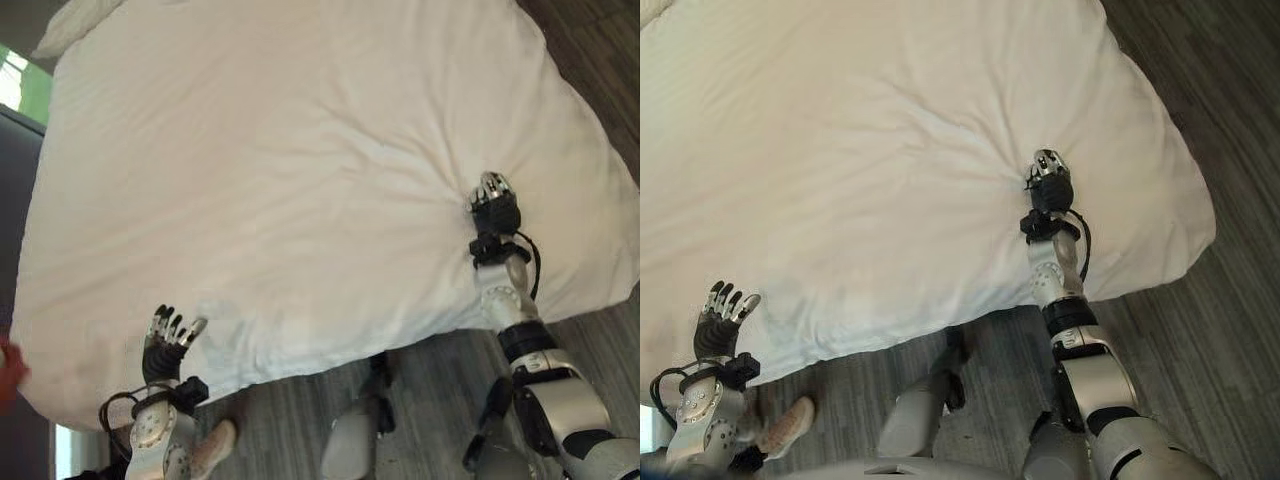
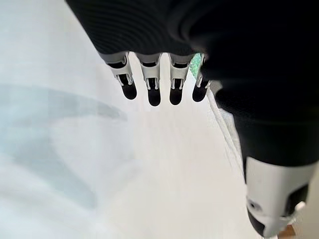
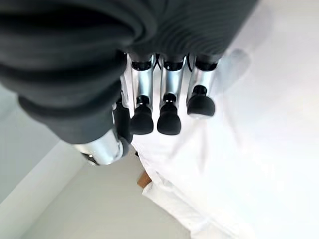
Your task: Making the bed.
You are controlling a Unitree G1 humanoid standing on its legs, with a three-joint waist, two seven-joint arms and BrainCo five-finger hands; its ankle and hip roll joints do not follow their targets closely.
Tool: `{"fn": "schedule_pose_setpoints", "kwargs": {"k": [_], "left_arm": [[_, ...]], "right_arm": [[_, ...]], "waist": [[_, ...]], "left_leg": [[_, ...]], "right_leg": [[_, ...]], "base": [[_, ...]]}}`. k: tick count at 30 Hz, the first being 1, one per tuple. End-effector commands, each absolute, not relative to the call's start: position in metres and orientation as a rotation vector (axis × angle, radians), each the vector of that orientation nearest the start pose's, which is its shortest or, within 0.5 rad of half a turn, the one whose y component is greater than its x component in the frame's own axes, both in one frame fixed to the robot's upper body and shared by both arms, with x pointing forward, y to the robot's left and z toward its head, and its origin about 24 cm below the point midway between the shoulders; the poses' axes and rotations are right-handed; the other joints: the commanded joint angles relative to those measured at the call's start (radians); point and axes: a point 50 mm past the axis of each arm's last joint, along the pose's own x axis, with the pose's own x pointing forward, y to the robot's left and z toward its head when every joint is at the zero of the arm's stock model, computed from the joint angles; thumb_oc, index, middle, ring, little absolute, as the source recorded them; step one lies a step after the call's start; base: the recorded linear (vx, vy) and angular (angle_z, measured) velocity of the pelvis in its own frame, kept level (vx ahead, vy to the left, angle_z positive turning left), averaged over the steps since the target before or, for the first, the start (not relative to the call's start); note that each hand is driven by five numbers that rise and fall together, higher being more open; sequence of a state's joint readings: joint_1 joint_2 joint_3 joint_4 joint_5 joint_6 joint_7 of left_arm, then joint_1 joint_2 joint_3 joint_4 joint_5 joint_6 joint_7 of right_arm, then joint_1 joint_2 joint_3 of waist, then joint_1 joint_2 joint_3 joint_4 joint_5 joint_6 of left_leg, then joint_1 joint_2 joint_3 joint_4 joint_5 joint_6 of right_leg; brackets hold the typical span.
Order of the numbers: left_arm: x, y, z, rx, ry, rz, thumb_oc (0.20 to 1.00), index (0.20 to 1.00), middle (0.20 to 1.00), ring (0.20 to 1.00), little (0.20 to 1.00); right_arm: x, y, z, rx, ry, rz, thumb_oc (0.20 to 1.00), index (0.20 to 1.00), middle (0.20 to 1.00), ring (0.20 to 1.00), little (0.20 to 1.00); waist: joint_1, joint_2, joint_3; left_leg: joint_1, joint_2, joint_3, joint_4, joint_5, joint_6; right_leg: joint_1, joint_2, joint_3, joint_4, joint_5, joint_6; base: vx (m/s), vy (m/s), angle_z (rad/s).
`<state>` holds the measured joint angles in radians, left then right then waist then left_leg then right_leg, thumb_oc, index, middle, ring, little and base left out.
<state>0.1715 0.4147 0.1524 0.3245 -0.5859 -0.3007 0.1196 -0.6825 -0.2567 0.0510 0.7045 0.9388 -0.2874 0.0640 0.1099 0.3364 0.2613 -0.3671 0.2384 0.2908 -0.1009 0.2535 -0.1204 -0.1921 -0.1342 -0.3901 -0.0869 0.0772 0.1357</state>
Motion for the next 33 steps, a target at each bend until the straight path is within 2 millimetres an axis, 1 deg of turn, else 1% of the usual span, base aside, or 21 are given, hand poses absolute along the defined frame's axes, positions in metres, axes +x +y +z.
{"fn": "schedule_pose_setpoints", "kwargs": {"k": [1,2,3,4,9,10,11,13,14,15,17,18,19,20,21,23,25,28,31,32,33], "left_arm": [[0.205,0.315,0.022,-0.085,-0.015,0.466,1.000,1.000,1.000,1.000,1.000],[0.202,0.316,0.019,-0.083,-0.002,0.473,1.000,1.000,1.000,1.000,1.000],[0.195,0.316,0.011,-0.084,0.035,0.481,1.000,1.000,1.000,1.000,1.000],[0.195,0.315,0.011,-0.085,0.037,0.478,1.000,1.000,1.000,1.000,1.000],[0.182,0.318,0.000,-0.116,0.083,0.509,1.000,1.000,1.000,1.000,1.000],[0.182,0.318,-0.001,-0.117,0.084,0.508,1.000,1.000,1.000,1.000,1.000],[0.207,0.322,0.006,-0.076,0.080,0.526,1.000,1.000,1.000,1.000,1.000],[0.219,0.328,0.016,-0.107,0.032,0.556,1.000,1.000,1.000,1.000,1.000],[0.223,0.328,0.020,-0.109,0.017,0.566,1.000,1.000,1.000,1.000,1.000],[0.231,0.325,0.025,-0.101,-0.004,0.559,1.000,1.000,1.000,1.000,1.000],[0.236,0.325,0.032,-0.085,-0.030,0.567,1.000,1.000,1.000,1.000,1.000],[0.247,0.324,0.049,-0.024,-0.089,0.565,1.000,1.000,1.000,1.000,1.000],[0.255,0.321,0.061,0.016,-0.129,0.561,1.000,1.000,1.000,1.000,1.000],[0.259,0.318,0.070,0.035,-0.163,0.550,1.000,1.000,1.000,1.000,1.000],[0.264,0.313,0.086,0.065,-0.229,0.526,1.000,1.000,1.000,1.000,1.000],[0.268,0.306,0.099,0.098,-0.272,0.480,1.000,1.000,1.000,1.000,1.000],[0.268,0.306,0.098,0.100,-0.268,0.478,1.000,1.000,1.000,1.000,1.000],[0.292,0.285,0.115,0.130,-0.305,0.404,1.000,1.000,1.000,1.000,1.000],[0.289,0.272,0.113,0.114,-0.315,0.354,1.000,1.000,1.000,1.000,1.000],[0.280,0.271,0.145,0.105,-0.439,0.319,1.000,1.000,1.000,1.000,1.000],[0.279,0.271,0.145,0.106,-0.437,0.321,1.000,1.000,1.000,1.000,1.000]], "right_arm": [[0.334,-0.275,0.057,0.654,-0.099,-0.417,0.200,0.200,0.200,0.200,0.200],[0.324,-0.292,0.054,0.670,-0.121,-0.479,0.200,0.200,0.200,0.200,0.200],[0.299,-0.332,0.055,0.679,-0.198,-0.625,0.200,0.200,0.200,0.200,0.200],[0.298,-0.333,0.055,0.678,-0.198,-0.628,0.200,0.200,0.200,0.200,0.200],[0.247,-0.394,0.067,0.643,-0.340,-0.868,0.200,0.200,0.200,0.200,0.200],[0.247,-0.394,0.067,0.642,-0.339,-0.869,0.200,0.200,0.200,0.200,0.200],[0.257,-0.379,0.069,0.610,-0.324,-0.801,0.200,0.200,0.200,0.200,0.200],[0.251,-0.391,0.070,0.483,-0.252,-0.838,0.200,0.200,0.200,0.200,0.200],[0.252,-0.388,0.066,0.409,-0.194,-0.820,0.555,0.555,0.555,0.555,0.555],[0.255,-0.383,0.065,0.304,-0.142,-0.781,1.000,1.000,1.000,1.000,1.000],[0.258,-0.374,0.062,0.199,-0.089,-0.730,1.000,1.000,1.000,1.000,1.000],[0.263,-0.351,0.056,0.052,-0.033,-0.599,1.000,1.000,1.000,1.000,1.000],[0.258,-0.332,0.046,-0.032,0.012,-0.503,1.000,1.000,1.000,1.000,1.000],[0.252,-0.327,0.038,-0.076,0.046,-0.462,1.000,1.000,1.000,1.000,1.000],[0.235,-0.322,0.024,-0.180,0.115,-0.407,1.000,1.000,1.000,1.000,1.000],[0.215,-0.322,0.014,-0.267,0.185,-0.373,1.000,1.000,1.000,1.000,1.000],[0.213,-0.322,0.013,-0.268,0.190,-0.374,1.000,1.000,1.000,1.000,1.000],[0.210,-0.303,0.012,-0.295,0.183,-0.280,1.000,1.000,1.000,1.000,1.000],[0.212,-0.291,0.014,-0.269,0.157,-0.249,1.000,1.000,1.000,1.000,1.000],[0.215,-0.290,0.022,-0.296,0.132,-0.219,1.000,1.000,1.000,1.000,1.000],[0.215,-0.289,0.022,-0.295,0.133,-0.216,1.000,1.000,1.000,1.000,1.000]], "waist": [[-0.043,-0.035,0.051],[-0.061,-0.035,0.052],[-0.097,-0.035,0.048],[-0.094,-0.034,0.047],[-0.169,-0.038,0.029],[-0.168,-0.038,0.030],[-0.226,-0.056,0.025],[-0.249,-0.082,0.001],[-0.258,-0.097,-0.001],[-0.259,-0.120,0.004],[-0.262,-0.151,0.009],[-0.264,-0.215,0.017],[-0.254,-0.258,0.011],[-0.262,-0.267,-0.001],[-0.280,-0.278,-0.047],[-0.313,-0.286,-0.095],[-0.312,-0.286,-0.096],[-0.364,-0.303,-0.101],[-0.338,-0.301,-0.107],[-0.322,-0.298,-0.123],[-0.323,-0.300,-0.123]], "left_leg": [[0.060,0.118,0.056,0.014,0.008,-0.141],[0.064,0.118,0.060,0.014,0.006,-0.141],[0.083,0.118,0.076,0.014,-0.003,-0.141],[0.086,0.118,0.077,0.014,-0.003,-0.141],[0.146,0.113,0.114,0.014,-0.033,-0.136],[0.150,0.113,0.117,0.014,-0.034,-0.136],[0.186,0.111,0.146,0.014,-0.053,-0.135],[0.229,0.108,0.162,0.014,-0.079,-0.130],[0.246,0.100,0.155,0.017,-0.091,-0.125],[0.265,0.082,0.137,0.024,-0.109,-0.117],[0.287,0.052,0.113,0.034,-0.143,-0.102],[0.305,-0.028,0.000,0.157,-0.261,-0.067],[0.304,-0.102,-0.125,0.260,-0.330,-0.042],[0.341,-0.104,-0.133,0.223,-0.373,-0.036],[0.410,-0.115,-0.123,0.145,-0.370,-0.015],[0.471,-0.102,-0.105,0.050,-0.331,-0.019],[0.483,-0.104,-0.104,0.033,-0.321,-0.019],[0.511,-0.083,-0.069,0.014,-0.296,-0.016],[0.533,-0.040,-0.001,0.014,-0.280,-0.029],[0.556,-0.019,0.040,0.014,-0.286,-0.039],[0.554,-0.020,0.042,0.014,-0.281,-0.039]], "right_leg": [[-0.049,-0.044,0.063,0.000,-0.051,0.043],[-0.049,-0.042,0.071,0.000,-0.053,0.043],[-0.049,-0.042,0.085,0.000,-0.055,0.044],[-0.047,-0.043,0.086,0.000,-0.056,0.045],[-0.035,-0.034,0.125,0.000,-0.069,0.043],[-0.033,-0.035,0.127,0.000,-0.070,0.043],[-0.034,-0.024,0.162,0.000,-0.065,0.044],[-0.024,-0.009,0.200,0.000,-0.062,0.043],[-0.020,0.000,0.219,0.000,-0.060,0.041],[-0.013,0.007,0.242,0.001,-0.056,0.039],[-0.011,0.008,0.264,0.002,-0.043,0.037],[0.001,0.014,0.309,0.008,-0.032,0.030],[0.032,0.038,0.357,0.007,-0.034,0.014],[0.053,0.046,0.363,0.010,-0.037,0.022],[0.073,0.050,0.374,0.009,-0.022,0.031],[0.091,0.050,0.363,0.026,-0.011,0.042],[0.095,0.050,0.362,0.027,-0.013,0.042],[0.034,0.049,0.330,0.237,0.006,0.093],[0.026,-0.066,0.151,0.274,-0.012,0.068],[0.038,-0.124,0.072,0.247,-0.007,0.064],[0.037,-0.123,0.073,0.241,0.000,0.061]], "base": [[0.01,0.072,-0.08],[0.04,0.094,-0.03],[0.04,0.072,-0.04],[0.05,0.058,-0.04],[0.07,0.054,-0.20],[0.14,0.105,-0.42],[0.16,0.104,-0.46],[0.18,0.070,-0.60],[0.13,-0.006,-0.90],[0.09,-0.058,-1.37],[0.01,-0.089,-1.17],[0.04,-0.134,-1.37],[0.10,-0.141,-1.37],[0.12,-0.023,-1.57],[0.09,0.041,-1.15],[0.04,0.051,-0.60],[-0.01,0.008,0.33],[-0.14,-0.074,-0.24],[-0.06,-0.189,-0.94],[0.04,-0.217,-0.86],[0.05,-0.272,-1.25]]}}
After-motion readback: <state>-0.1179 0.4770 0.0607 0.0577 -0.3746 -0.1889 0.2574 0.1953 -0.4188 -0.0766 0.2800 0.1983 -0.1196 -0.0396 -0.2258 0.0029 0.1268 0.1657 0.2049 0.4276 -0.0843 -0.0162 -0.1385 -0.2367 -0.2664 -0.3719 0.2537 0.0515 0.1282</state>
